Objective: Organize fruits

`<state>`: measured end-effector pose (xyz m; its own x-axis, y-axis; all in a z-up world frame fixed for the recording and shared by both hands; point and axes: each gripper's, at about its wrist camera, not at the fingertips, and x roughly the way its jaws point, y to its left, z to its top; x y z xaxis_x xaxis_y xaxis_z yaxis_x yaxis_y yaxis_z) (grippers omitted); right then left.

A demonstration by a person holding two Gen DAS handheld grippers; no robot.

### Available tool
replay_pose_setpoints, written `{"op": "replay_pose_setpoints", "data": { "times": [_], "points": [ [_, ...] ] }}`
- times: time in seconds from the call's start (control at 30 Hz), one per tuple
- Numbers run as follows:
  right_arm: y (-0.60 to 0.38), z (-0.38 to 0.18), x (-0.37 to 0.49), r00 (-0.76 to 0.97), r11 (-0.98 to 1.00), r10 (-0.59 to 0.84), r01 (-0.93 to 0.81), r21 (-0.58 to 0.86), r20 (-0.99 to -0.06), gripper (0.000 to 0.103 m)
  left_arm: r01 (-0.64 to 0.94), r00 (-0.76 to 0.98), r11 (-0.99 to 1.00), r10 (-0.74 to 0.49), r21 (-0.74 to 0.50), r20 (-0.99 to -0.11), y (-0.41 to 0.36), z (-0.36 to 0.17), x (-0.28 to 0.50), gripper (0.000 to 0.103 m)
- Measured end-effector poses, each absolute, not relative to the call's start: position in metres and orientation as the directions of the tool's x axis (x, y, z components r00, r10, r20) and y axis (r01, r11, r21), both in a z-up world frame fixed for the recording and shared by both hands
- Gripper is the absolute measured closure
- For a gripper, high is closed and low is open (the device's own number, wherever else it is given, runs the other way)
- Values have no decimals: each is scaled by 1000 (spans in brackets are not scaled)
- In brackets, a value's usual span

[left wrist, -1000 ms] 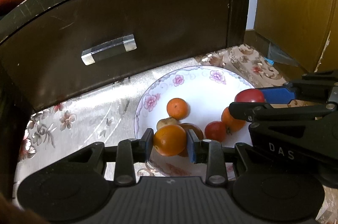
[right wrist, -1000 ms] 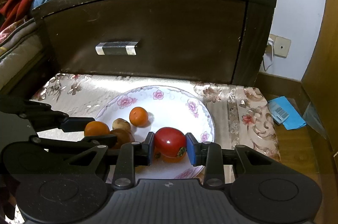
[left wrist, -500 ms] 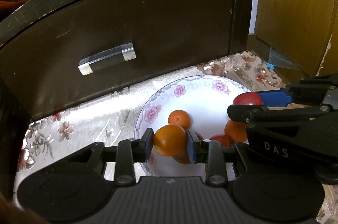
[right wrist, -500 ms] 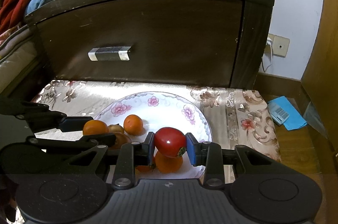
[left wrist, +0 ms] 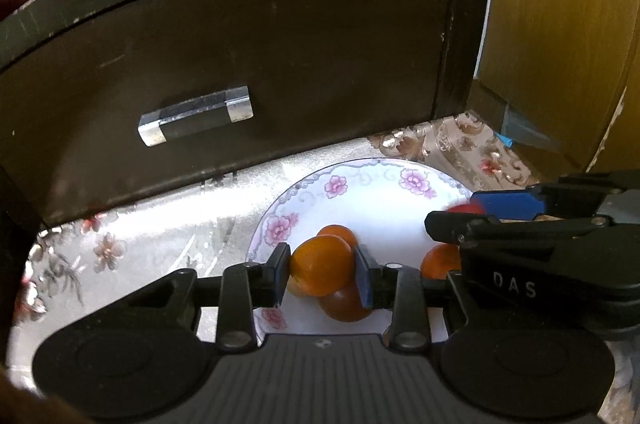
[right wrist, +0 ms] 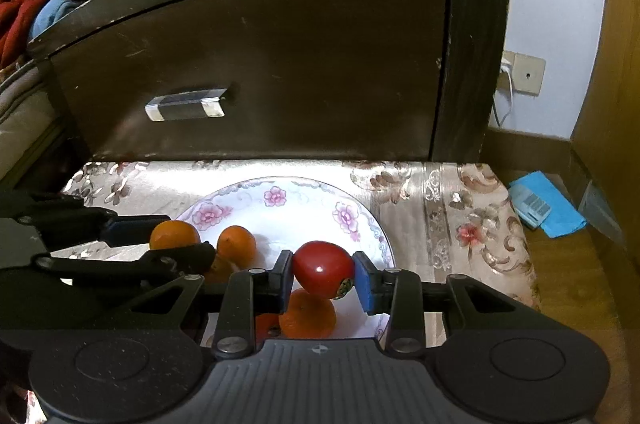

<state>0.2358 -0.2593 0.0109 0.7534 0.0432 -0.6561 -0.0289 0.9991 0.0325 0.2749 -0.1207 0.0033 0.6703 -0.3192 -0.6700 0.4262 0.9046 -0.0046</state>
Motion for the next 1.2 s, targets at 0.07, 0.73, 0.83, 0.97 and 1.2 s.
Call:
{"op": "replay_pose_setpoints", "data": {
  "times": [0.07,0.73,0.83,0.97,1.2],
  "points": [
    [-262,12,236,756,999,36,-17,35,-653,70,417,674,909,-311,-2,-670,-119,4,275,54],
    [-253,42,172,768,1000,-2,8,7,-641,51,263,756,965,-196,16,-625,-87,31,194,3],
    [-252,44,152,760,999,-5,29,26,-650,51,238,772,970,-153,58,-617,-87,33,176,0],
    [-248,43,129,750,998,-5,41,39,-661,51,228,771,971,-137,70,-623,-85,33,155,0],
    [-244,41,96,737,996,0,62,68,-676,51,220,750,975,-147,33,-644,-74,31,127,0]
  ]
}}
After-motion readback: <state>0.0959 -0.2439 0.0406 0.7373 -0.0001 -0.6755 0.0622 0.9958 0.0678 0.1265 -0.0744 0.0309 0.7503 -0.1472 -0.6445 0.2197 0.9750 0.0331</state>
